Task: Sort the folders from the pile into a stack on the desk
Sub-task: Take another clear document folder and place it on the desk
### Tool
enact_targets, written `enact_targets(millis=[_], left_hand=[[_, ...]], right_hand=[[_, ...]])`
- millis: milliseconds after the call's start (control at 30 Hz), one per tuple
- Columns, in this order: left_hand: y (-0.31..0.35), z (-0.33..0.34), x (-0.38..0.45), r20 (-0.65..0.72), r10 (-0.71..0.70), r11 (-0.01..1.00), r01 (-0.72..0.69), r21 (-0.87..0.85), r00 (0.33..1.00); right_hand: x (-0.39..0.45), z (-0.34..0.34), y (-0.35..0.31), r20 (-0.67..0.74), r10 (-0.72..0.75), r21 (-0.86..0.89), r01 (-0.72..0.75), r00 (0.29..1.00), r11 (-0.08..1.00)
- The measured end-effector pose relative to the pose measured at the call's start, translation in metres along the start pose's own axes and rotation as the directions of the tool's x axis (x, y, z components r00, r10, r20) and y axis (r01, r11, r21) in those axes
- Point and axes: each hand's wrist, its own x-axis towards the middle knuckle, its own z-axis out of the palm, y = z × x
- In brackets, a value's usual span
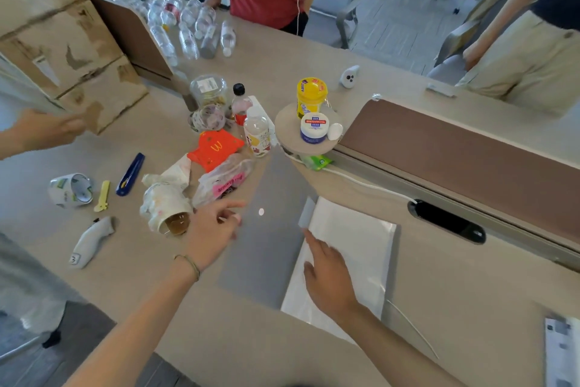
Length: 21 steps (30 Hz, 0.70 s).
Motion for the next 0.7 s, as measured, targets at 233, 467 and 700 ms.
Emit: enact_targets(millis=[233, 467, 700], left_hand=[[0.027, 0.066, -0.046, 0.168, -0.052, 0.959, 0.096, -0.267, 0.984], [-0.006, 0.156, -0.048, 0.173, -0.206, 0.95, 0.239, -0.2, 0.963], [-0.053, 0.209, -0.031, 0.15, -0.309, 0.949, 0.296, 0.103, 0.939]], right_hand=[[-0.028, -0.064, -0.009, -0.183, -0.194, 0.017, 0.2, 0.964, 0.98], [-0.062, -0.093, 0.026, -0.163, -0.185, -0.132, 0.165, 0.969, 0.977], [-0.083, -0.099, 0.073, -0.107, 0.118, 0.016, -0.117, 0.987, 0.993]])
